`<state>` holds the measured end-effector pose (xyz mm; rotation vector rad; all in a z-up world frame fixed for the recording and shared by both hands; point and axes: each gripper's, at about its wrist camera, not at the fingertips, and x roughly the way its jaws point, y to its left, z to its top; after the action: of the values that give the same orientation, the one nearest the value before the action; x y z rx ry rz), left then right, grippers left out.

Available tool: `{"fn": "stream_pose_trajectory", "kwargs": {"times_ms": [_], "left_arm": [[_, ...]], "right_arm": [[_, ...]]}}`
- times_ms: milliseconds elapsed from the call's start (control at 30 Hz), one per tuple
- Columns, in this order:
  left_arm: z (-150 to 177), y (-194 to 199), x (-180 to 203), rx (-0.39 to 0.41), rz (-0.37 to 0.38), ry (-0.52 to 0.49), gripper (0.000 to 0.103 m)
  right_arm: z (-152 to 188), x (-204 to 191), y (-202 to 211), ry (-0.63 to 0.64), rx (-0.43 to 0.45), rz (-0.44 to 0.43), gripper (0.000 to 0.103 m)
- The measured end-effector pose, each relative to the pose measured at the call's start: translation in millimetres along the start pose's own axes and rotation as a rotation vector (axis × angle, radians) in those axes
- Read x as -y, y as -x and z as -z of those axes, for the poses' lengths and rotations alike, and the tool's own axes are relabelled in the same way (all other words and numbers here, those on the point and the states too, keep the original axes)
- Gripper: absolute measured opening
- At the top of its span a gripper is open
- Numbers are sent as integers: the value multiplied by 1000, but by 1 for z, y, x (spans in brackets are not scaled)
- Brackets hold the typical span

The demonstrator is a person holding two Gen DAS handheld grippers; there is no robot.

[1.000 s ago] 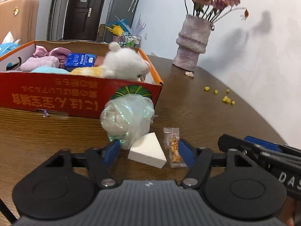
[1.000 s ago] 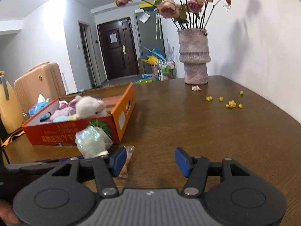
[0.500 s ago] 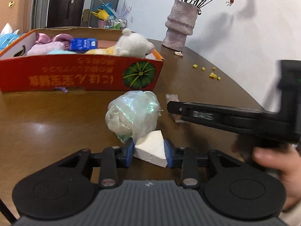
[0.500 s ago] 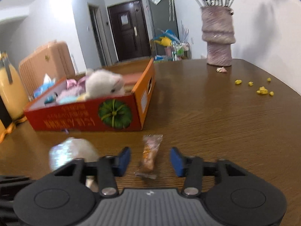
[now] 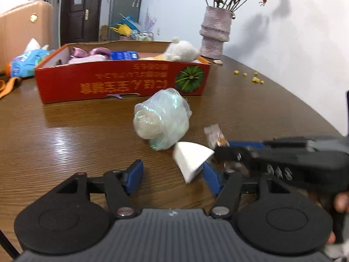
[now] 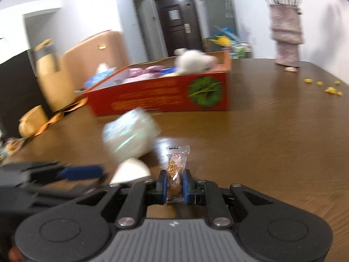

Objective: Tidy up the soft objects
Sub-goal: 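Grasp the white triangular sponge with the left gripper while the right grasps the snack packet, then carry the sponge and snack packet into the box and release both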

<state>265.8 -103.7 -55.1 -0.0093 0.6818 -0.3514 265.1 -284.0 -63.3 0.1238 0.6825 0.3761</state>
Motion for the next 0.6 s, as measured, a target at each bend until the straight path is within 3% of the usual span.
{"fn": "stream_pose_trajectory", "kwargs": {"times_ms": [167, 333, 400, 433, 533, 600], "left_arm": [[3, 7, -14, 26, 62, 46, 56], [0, 3, -4, 74, 106, -59, 55], [-2, -4, 0, 53, 123, -78, 45], [-3, -9, 3, 28, 128, -84, 33], [-2, -10, 7, 25, 137, -100, 22], [-1, -7, 8, 31, 147, -92, 22]], "right_arm": [[0, -9, 2, 4, -3, -29, 14], [-2, -5, 11, 2, 14, 35, 14], [-1, -1, 17, -7, 23, 59, 14], [-1, 1, 20, -13, 28, 73, 14], [1, 5, 27, -25, 38, 90, 14], [1, 6, 30, -29, 41, 96, 14]]}}
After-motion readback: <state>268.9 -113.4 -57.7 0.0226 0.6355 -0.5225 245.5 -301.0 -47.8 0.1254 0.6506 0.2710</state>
